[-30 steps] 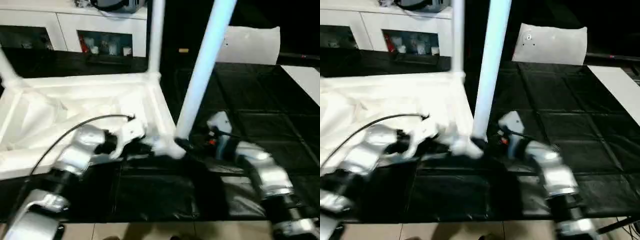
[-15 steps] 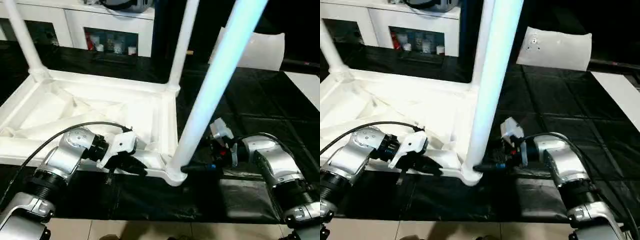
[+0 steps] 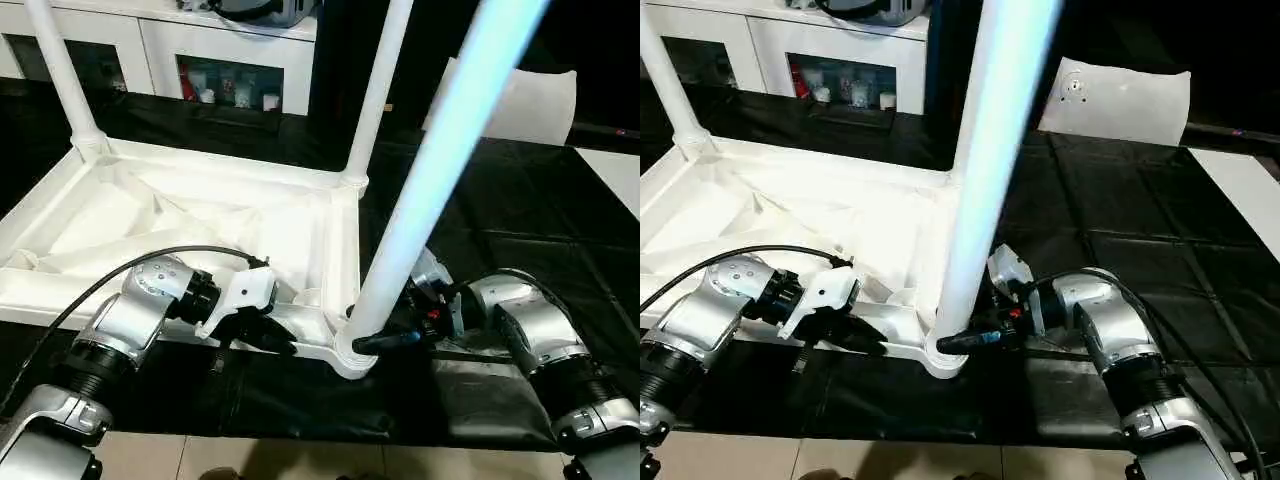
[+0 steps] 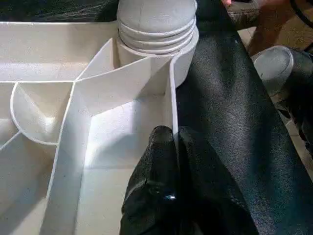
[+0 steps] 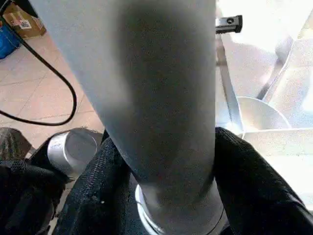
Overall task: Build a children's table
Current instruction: Rotate leg to tighten
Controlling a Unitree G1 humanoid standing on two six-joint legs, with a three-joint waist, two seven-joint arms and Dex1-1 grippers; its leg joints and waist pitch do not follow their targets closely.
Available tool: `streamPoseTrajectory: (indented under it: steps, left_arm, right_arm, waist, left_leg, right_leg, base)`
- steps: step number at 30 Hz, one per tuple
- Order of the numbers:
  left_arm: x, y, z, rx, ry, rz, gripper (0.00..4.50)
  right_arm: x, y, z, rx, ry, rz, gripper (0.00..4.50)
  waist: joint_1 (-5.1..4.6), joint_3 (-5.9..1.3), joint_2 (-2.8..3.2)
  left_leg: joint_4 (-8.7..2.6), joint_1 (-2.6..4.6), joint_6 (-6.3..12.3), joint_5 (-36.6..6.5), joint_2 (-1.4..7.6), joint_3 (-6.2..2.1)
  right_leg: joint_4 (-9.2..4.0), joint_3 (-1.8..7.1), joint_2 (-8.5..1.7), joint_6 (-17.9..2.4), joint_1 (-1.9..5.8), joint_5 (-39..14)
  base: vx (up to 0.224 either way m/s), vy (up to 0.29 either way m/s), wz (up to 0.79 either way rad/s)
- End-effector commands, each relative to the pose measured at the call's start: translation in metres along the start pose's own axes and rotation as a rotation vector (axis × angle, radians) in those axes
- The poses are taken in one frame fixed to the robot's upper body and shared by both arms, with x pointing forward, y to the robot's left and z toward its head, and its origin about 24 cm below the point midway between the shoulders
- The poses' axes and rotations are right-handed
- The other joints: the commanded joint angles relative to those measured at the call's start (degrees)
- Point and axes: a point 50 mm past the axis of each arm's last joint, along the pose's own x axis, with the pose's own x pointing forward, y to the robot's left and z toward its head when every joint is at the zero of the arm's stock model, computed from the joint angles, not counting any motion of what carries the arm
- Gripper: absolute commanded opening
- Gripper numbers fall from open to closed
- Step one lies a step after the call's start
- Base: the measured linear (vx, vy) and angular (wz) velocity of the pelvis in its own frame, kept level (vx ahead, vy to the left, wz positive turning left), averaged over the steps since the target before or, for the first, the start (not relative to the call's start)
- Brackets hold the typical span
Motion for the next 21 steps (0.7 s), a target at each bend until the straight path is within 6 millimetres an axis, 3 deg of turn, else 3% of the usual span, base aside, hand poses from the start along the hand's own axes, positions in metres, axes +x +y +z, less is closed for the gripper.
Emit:
streamPoseTrajectory:
  steps: [1, 4, 8, 9, 10, 11, 13, 14, 15, 16, 19, 21]
  left_arm:
    - [0.008, 0.004, 0.004, -0.005, -0.025, 0.014, 0.00]
    - [0.010, 0.012, 0.007, -0.039, -0.052, 0.107, 0.00]
    - [0.016, 0.027, 0.017, -0.120, -0.127, 0.275, 0.00]
    - [0.019, 0.030, 0.022, -0.137, -0.159, 0.306, 0.00]
    - [0.022, 0.032, 0.026, -0.152, -0.181, 0.324, 0.00]
    - [0.022, 0.032, 0.026, -0.152, -0.181, 0.324, 0.00]
    - [0.027, 0.038, 0.032, -0.174, -0.204, 0.385, 0.00]
    - [0.032, 0.045, 0.039, -0.197, -0.229, 0.459, 0.00]
    - [0.036, 0.051, 0.044, -0.220, -0.250, 0.522, 0.00]
    - [0.038, 0.054, 0.047, -0.240, -0.265, 0.545, 0.00]
    - [0.046, 0.061, 0.057, -0.293, -0.305, 0.612, 0.00]
    - [0.048, 0.063, 0.061, -0.298, -0.314, 0.637, 0.00]
  right_arm:
    - [0.001, 0.002, 0.001, 0.007, -0.019, 0.009, 2.13]
    - [0.005, 0.002, -0.002, 0.040, -0.032, -0.056, 2.08]
    - [0.026, -0.003, -0.012, 0.094, -0.037, -0.296, 2.05]
    - [0.034, -0.005, -0.013, 0.105, -0.044, -0.366, 2.05]
    - [0.041, -0.007, -0.013, 0.125, -0.061, -0.428, 2.04]
    - [0.041, -0.007, -0.013, 0.125, -0.061, -0.428, 2.01]
    - [0.055, -0.013, -0.011, 0.175, -0.109, -0.538, 1.98]
    - [0.068, -0.022, -0.008, 0.228, -0.145, -0.659, 1.98]
    - [0.077, -0.028, -0.006, 0.277, -0.163, -0.761, 1.97]
    - [0.082, -0.032, -0.005, 0.309, -0.172, -0.835, 1.97]
    - [0.097, -0.042, 0.001, 0.359, -0.185, -1.013, 1.96]
    - [0.103, -0.044, 0.003, 0.377, -0.184, -1.058, 1.96]
  waist:
    - [-0.41, -3.04, 0.31]
    - [-0.37, -2.94, 0.25]
    - [-0.86, -2.64, 0.38]
    - [-1.58, -2.64, 0.11]
    - [-1.77, -2.51, 0.54]
    - [-2.20, -2.49, 0.26]
    - [-2.65, -2.58, 0.35]
    - [-2.81, -2.52, 0.92]
    - [-3.68, -2.67, 0.77]
    - [-3.86, -2.88, 0.71]
    - [-4.51, -2.90, 1.18]
    - [-4.42, -3.07, 1.25]
  left_leg:
    - [-4.32, 0.34, 2.29, -9.49, 3.73, -0.82]
    - [-4.43, 0.50, 1.90, -10.49, 3.68, -0.85]
    - [-4.73, 0.46, -0.20, -13.83, 3.46, -1.28]
    - [-4.80, 0.14, -0.79, -15.03, 3.18, -1.55]
    - [-4.82, 0.23, -1.03, -15.50, 3.18, -1.61]
    - [-4.64, 0.35, -0.92, -16.79, 2.93, -1.70]
    - [-4.55, 0.29, -0.50, -17.00, 2.87, -1.84]
    - [-4.59, 0.46, -0.61, -17.37, 2.96, -1.88]
    - [-4.54, 0.45, -1.84, -18.06, 2.75, -2.04]
    - [-4.59, 0.37, -2.11, -17.81, 2.70, -2.17]
    - [-4.85, 0.25, -1.31, -16.67, 2.93, -1.88]
    - [-4.83, 0.26, -0.80, -16.04, 2.96, -1.68]
  right_leg:
    - [-4.11, 3.18, -4.41, -11.73, 2.57, -17.27]
    - [-4.31, 3.24, -4.30, -11.09, 2.45, -18.36]
    - [-4.98, 3.08, -4.43, -8.34, 2.26, -25.74]
    - [-5.41, 2.78, -4.51, -6.53, 2.36, -30.09]
    - [-5.59, 2.85, -4.57, -6.01, 2.15, -31.40]
    - [-6.19, 2.62, -4.62, -4.77, 1.93, -34.85]
    - [-6.52, 2.59, -4.68, -3.99, 1.83, -36.53]
    - [-6.43, 2.71, -4.59, -4.22, 1.59, -36.19]
    - [-6.53, 2.34, -4.45, -4.10, 1.32, -36.77]
    - [-6.35, 2.25, -4.47, -4.12, 1.58, -36.13]
    - [-5.87, 2.73, -4.24, -6.57, 1.51, -29.02]
    - [-5.59, 2.91, -4.17, -7.48, 1.64, -25.41]
  base:
    - [0.000, 0.000, 0.00]
    - [0.000, 0.000, 0.00]
    - [0.000, 0.000, 0.00]
    - [0.000, 0.000, 0.00]
    - [0.000, 0.000, 0.00]
    - [0.000, 0.000, 0.00]
    - [0.000, 0.000, 0.00]
    - [0.000, 0.000, 0.00]
    - [0.000, 0.000, 0.00]
    - [0.000, 0.000, 0.00]
    - [0.000, 0.000, 0.00]
    - [0.000, 0.000, 0.00]
